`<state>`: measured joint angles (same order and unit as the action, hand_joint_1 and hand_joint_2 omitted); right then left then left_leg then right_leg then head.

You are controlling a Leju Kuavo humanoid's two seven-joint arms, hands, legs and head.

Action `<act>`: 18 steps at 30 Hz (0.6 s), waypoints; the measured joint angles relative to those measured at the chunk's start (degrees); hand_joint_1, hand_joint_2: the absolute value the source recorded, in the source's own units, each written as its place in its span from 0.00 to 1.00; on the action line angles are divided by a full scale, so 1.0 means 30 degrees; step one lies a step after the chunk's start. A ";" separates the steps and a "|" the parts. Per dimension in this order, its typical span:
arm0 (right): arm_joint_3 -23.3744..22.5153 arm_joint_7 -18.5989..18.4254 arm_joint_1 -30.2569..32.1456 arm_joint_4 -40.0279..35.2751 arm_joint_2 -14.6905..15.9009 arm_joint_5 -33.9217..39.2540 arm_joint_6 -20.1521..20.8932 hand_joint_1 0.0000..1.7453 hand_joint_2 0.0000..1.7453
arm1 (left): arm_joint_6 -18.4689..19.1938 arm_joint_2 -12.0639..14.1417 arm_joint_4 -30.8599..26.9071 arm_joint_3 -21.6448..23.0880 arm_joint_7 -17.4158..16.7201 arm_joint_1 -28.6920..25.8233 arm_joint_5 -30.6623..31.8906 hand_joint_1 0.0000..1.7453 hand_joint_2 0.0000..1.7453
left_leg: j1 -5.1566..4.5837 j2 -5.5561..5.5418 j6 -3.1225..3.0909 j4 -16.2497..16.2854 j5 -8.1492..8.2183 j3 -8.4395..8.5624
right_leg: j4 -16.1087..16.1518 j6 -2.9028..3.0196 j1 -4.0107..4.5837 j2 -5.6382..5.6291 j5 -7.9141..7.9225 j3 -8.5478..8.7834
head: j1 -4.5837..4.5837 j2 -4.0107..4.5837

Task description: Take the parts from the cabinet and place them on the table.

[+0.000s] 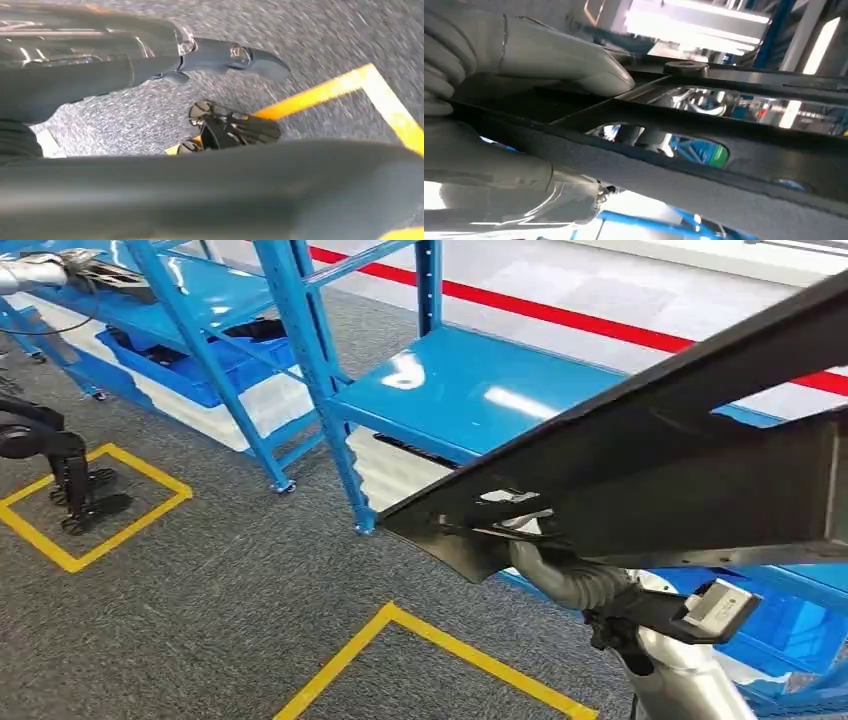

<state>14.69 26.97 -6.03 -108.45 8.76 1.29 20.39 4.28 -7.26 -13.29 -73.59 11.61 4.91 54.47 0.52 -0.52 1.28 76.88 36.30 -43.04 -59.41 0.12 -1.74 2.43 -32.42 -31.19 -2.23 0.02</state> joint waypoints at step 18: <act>-0.0022 0.0690 0.0290 -0.0299 0.0160 0.0197 -0.0182 1.00 1.00 | 0.0094 0.0160 -0.0015 -0.0066 0.0007 -0.0025 0.0204 0.00 1.00 | -0.0318 -0.1289 -0.1194 -0.5926 -0.2469 0.3161 | -0.2281 -0.0552 0.0143 -0.1012 -0.0294 -0.1137 | 0.0073 0.0000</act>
<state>14.62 29.04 -5.16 -109.35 9.25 1.88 19.84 4.57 -6.78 -13.33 -73.79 11.63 4.83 55.08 -0.43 -4.38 -2.30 59.10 28.90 -33.56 -66.26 -1.54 -1.32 -0.61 -33.31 -34.60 -2.01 0.02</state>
